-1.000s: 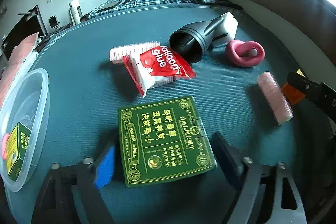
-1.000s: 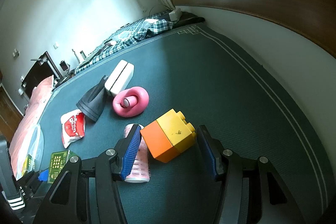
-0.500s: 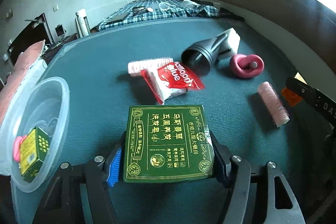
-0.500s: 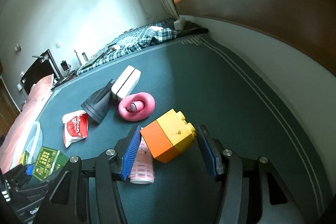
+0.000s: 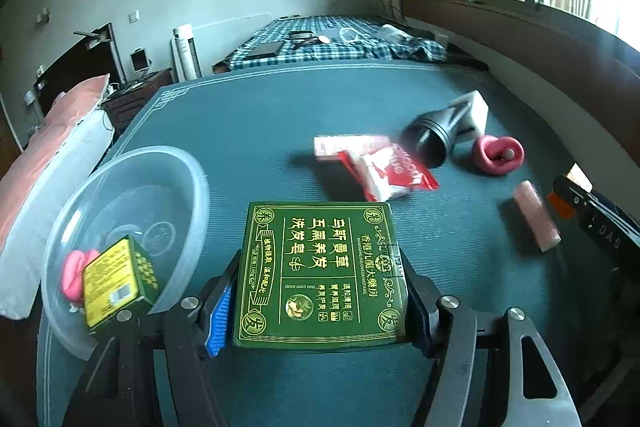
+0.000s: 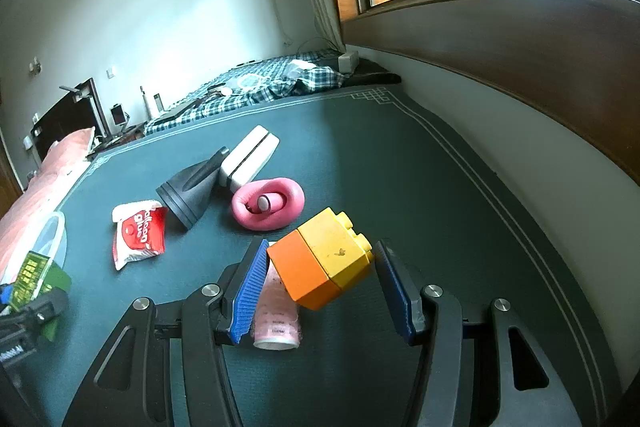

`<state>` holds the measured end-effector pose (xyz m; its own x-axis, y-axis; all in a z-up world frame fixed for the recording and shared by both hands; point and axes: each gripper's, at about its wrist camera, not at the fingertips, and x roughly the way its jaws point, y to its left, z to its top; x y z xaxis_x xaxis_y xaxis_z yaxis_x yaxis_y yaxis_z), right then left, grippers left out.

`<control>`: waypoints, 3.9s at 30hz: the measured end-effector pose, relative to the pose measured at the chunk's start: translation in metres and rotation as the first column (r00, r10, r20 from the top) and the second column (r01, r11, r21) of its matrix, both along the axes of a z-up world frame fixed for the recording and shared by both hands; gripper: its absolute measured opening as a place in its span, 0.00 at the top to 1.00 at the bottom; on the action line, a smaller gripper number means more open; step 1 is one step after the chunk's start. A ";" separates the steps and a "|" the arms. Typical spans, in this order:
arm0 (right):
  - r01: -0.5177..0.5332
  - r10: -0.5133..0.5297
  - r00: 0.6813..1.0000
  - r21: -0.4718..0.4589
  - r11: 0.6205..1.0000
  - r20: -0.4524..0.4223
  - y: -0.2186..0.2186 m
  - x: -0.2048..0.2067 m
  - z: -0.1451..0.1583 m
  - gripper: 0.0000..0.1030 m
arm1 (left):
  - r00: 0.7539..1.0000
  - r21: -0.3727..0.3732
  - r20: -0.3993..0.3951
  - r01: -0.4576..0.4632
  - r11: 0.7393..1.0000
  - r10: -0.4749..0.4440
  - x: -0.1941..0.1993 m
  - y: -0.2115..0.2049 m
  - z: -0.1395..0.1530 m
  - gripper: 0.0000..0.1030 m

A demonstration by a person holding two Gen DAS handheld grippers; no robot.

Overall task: Organize objects
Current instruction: 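Carry the green box and the brick over the clear basin with both tools, then open the left tool to drop the green box while the right tool lowers the brick into the basin, then withdraw both tools from the basin toward the remaining items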

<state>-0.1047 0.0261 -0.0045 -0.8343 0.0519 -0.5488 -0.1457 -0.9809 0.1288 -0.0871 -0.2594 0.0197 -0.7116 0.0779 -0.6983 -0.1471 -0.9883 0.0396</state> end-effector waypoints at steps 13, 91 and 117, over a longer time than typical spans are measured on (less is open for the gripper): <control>-0.054 0.054 0.999 -0.024 0.998 -0.011 -0.028 0.010 0.013 0.46 | 0.996 0.031 -0.053 -0.076 0.997 0.077 0.002 -0.054 0.018 0.31; -0.474 0.486 0.870 -0.126 0.871 0.083 -0.299 -0.071 0.015 0.39 | 0.944 0.159 -0.043 -0.316 0.935 0.327 -0.049 -0.250 -0.001 0.12; -0.400 0.420 0.901 -0.162 0.902 0.113 -0.262 -0.038 0.003 0.39 | 0.933 0.126 -0.068 -0.342 0.931 0.352 -0.045 -0.248 -0.004 0.12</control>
<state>-0.1423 -0.2358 -0.0019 -0.6787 -0.3585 -0.6409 0.2391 -0.9331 0.2688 -0.1319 -0.5075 0.0155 -0.7658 -0.1126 -0.6331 0.2053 -0.9758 -0.0749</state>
